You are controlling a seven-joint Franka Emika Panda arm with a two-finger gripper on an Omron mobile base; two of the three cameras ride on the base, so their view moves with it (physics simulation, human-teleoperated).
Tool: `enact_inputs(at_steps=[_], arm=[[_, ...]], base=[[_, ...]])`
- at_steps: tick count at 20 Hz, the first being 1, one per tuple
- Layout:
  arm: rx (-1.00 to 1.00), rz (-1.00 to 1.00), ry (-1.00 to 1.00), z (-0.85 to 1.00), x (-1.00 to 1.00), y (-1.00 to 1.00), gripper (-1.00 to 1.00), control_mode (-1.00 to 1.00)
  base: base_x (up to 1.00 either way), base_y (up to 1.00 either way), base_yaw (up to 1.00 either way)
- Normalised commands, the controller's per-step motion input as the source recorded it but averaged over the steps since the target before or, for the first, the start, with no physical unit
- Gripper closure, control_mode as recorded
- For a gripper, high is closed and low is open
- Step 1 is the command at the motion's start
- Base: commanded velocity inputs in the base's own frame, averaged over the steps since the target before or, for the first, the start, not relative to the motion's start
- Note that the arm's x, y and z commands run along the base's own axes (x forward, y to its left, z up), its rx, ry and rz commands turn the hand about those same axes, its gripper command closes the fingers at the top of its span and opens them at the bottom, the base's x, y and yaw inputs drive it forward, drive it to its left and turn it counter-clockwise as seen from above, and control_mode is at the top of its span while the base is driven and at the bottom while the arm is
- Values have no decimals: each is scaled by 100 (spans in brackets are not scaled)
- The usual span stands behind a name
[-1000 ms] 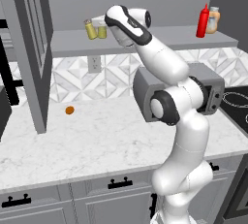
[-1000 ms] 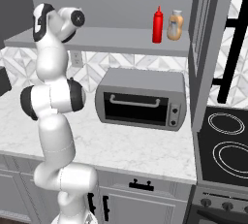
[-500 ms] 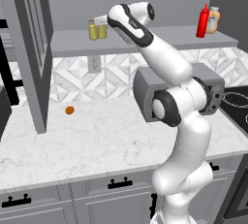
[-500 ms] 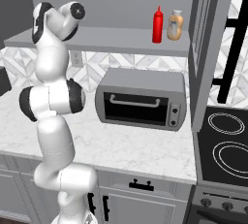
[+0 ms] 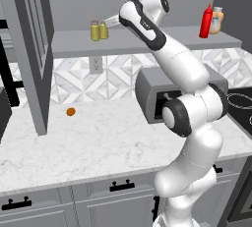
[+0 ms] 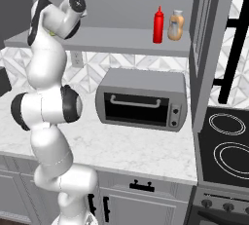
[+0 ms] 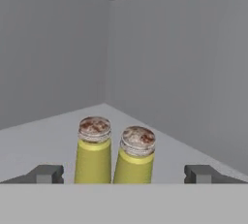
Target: Put the shaker and condiment bottle from the counter next to their counterparts in the cabinet.
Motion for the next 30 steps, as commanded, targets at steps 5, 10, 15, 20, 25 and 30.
enact_inputs(at_steps=[5, 10, 15, 20, 25, 30], arm=[[-9, 0, -1, 0, -80, -1, -100, -100], [-7, -1, -4, -3, -97, -11, -100, -100], [-4, 0, 0, -16, -100, -31, -100, -100], [-5, 0, -9, -24, -100, -20, -100, -100], [-6, -1, -22, -38, -100, -2, -100, -100], [-4, -1, -13, -69, -100, 0, -100, -100]], base=[[0, 0, 0], [0, 0, 0], [0, 0, 0], [0, 0, 0], [0, 0, 0], [0, 0, 0]])
